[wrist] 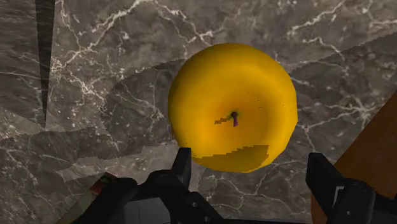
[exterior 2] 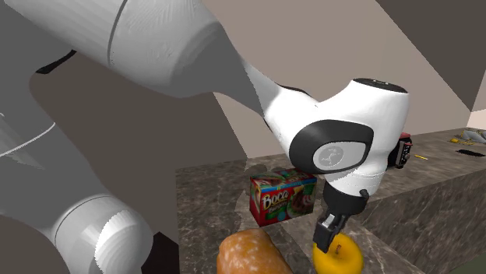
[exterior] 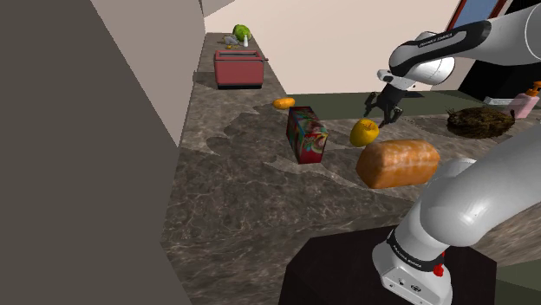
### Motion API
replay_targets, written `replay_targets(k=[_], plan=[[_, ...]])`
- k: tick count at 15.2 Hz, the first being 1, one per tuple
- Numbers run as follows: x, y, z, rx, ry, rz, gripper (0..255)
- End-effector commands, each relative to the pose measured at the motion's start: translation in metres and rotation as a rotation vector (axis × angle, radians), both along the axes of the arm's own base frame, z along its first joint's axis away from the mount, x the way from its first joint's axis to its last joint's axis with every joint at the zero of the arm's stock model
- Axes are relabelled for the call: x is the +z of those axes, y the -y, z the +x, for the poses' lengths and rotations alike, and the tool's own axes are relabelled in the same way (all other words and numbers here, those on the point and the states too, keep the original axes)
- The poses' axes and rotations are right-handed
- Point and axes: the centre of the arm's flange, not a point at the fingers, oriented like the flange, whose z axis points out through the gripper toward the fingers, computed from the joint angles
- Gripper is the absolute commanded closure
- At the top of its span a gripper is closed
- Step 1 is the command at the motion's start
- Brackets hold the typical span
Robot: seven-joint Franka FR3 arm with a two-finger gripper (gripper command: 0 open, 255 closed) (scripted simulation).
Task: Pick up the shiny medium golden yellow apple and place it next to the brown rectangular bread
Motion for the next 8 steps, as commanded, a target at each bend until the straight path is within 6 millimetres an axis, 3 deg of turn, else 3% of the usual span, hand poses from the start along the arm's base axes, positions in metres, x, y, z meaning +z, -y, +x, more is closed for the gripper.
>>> replay_targets(k=[1, 3, 7, 8], plan=[[0.000, 0.000, 0.000, 0.000, 0.000, 0.000, 0], [0.000, 0.000, 0.000, 0.000, 0.000, 0.000, 0], [0.049, 0.005, -0.010, 0.000, 0.000, 0.000, 0], [0.049, 0.005, -0.010, 0.000, 0.000, 0.000, 0]])
